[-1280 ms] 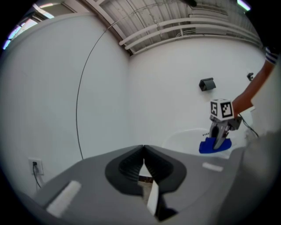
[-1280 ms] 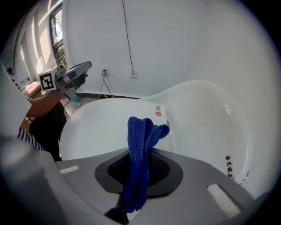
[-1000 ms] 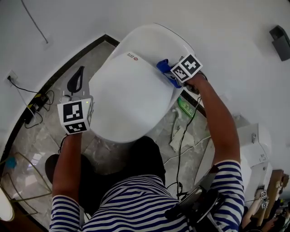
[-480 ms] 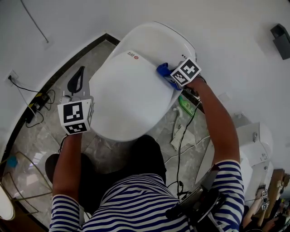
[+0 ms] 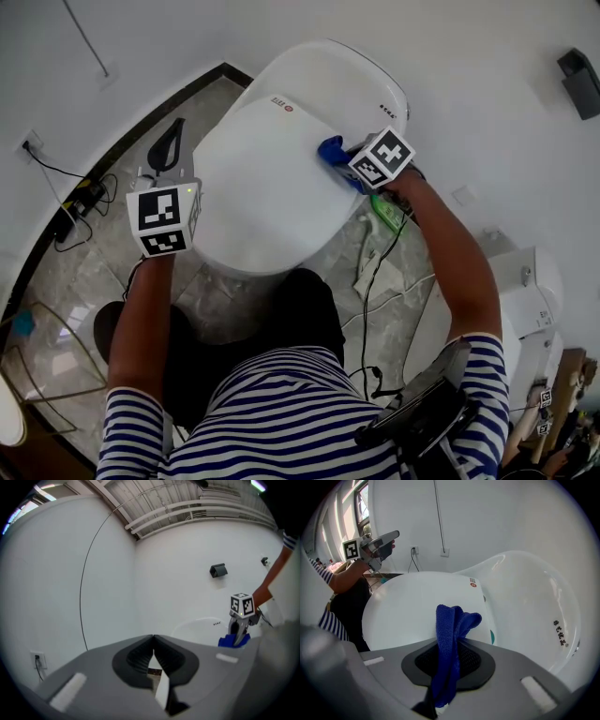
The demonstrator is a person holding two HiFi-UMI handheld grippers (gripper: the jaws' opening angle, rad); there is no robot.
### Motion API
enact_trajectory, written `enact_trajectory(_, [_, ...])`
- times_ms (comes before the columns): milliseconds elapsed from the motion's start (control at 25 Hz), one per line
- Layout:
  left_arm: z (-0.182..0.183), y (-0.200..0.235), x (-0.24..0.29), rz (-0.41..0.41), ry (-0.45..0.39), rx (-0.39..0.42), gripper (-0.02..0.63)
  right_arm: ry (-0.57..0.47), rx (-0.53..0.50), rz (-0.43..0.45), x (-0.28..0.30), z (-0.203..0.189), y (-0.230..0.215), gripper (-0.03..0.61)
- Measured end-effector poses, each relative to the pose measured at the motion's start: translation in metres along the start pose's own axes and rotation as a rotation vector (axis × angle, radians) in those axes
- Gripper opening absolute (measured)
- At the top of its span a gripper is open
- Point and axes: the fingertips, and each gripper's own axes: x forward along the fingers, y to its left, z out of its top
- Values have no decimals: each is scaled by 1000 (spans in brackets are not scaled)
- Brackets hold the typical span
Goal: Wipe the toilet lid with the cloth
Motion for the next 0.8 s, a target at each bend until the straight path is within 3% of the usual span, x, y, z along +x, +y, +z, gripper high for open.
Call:
enact_trajectory(560, [8,11,-15,9,-12,9,5,-15,0,27,-11,12,104,61])
enact_trajectory(800, [9,18,-23,16,-15,8,5,-3,-63,102,-12,26,170,61])
